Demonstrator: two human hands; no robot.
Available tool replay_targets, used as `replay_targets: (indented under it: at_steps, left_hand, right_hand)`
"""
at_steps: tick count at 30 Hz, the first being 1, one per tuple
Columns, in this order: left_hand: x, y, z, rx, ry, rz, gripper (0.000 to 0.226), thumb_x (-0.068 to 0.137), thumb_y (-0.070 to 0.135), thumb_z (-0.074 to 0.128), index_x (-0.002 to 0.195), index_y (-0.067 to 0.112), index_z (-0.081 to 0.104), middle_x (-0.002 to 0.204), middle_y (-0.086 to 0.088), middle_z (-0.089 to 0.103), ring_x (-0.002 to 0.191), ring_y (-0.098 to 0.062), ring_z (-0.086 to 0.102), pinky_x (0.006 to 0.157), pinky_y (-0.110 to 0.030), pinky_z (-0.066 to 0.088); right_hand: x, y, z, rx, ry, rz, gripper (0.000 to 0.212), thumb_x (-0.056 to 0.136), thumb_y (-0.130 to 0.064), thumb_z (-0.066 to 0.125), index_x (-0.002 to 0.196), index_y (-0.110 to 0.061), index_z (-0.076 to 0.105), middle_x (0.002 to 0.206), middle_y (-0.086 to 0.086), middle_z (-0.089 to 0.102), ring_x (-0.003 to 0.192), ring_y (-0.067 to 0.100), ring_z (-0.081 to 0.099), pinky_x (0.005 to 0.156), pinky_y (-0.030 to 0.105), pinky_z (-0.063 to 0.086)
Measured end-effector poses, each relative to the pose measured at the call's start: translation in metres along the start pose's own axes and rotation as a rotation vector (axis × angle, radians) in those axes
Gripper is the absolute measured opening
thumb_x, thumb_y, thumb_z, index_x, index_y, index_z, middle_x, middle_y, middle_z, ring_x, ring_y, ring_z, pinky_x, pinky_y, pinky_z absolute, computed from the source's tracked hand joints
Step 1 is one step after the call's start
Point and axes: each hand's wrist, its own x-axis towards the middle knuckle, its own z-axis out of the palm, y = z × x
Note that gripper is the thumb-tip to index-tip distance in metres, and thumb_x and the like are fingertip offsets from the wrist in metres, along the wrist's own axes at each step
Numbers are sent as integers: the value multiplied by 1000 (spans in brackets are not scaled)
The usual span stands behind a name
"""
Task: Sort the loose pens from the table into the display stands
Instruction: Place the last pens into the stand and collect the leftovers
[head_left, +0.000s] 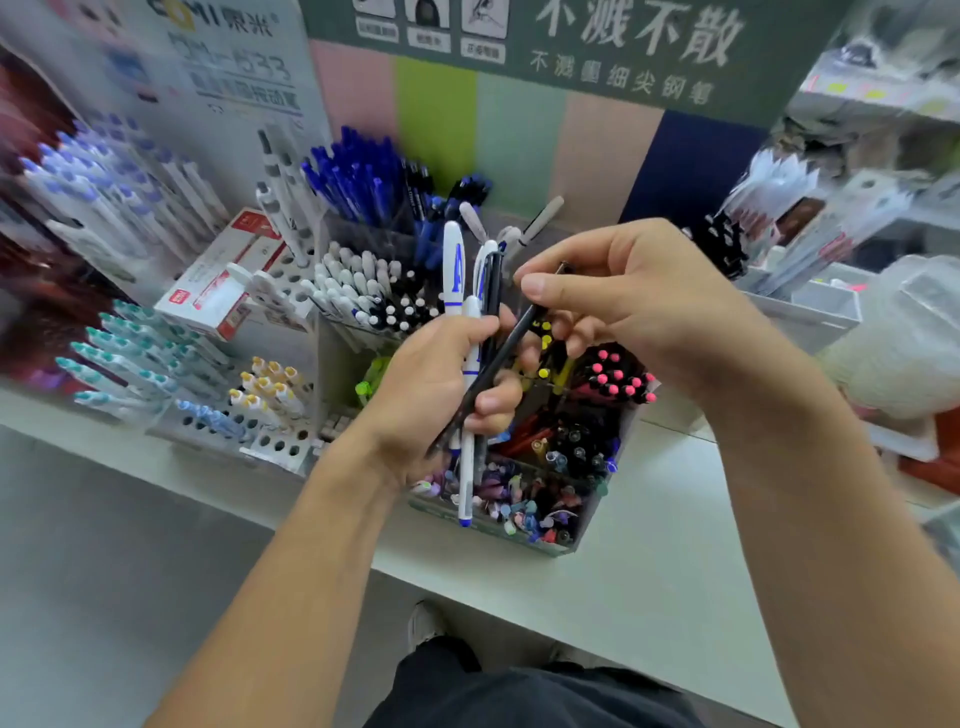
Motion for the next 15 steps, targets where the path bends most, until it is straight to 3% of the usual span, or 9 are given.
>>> replay_targets:
  at_steps: [4, 7, 10, 13, 15]
  left_hand:
    - [-1, -4, 7, 197, -10, 54, 18, 106, 14, 43, 92, 9, 54, 78, -7, 64, 44, -10, 40, 38, -17, 30]
    - [0, -5, 10, 254, -66, 49, 15, 100, 18, 50, 96, 6, 58, 81, -12, 68, 47, -13, 47, 40, -19, 35]
    - [2, -7, 14, 301, -83, 37, 19, 97, 21, 53, 99, 5, 62, 83, -14, 70, 49, -14, 53, 41, -19, 41]
    - [7, -12, 16, 263, 14, 57, 21, 102, 19, 49, 107, 7, 65, 84, -14, 72, 61, -21, 65, 50, -25, 54]
    - [11, -14, 10, 249, 141, 84, 23, 105, 20, 46, 111, 10, 66, 82, -10, 73, 65, -21, 69, 51, -24, 55]
  right_hand:
    - [-12, 8, -6, -27, 62, -22, 14, 85, -11, 77, 89, 2, 75, 68, 24, 67, 48, 13, 57, 45, 20, 48]
    - [-18, 15, -11, 33, 147, 12, 14, 87, -10, 76, 88, 4, 74, 58, 9, 61, 45, 10, 52, 42, 20, 45]
    - [-27, 16, -18, 54, 132, 24, 7, 89, -4, 73, 85, 1, 73, 62, 11, 61, 46, 11, 54, 44, 19, 46]
    - [-40, 6, -39, -2, 174, -66, 6, 92, 0, 68, 91, -1, 73, 73, 13, 65, 54, 10, 62, 54, 18, 54]
    - [-49, -10, -66, -94, 286, -207, 10, 94, -1, 65, 96, -7, 73, 76, 7, 68, 59, 9, 66, 62, 20, 58]
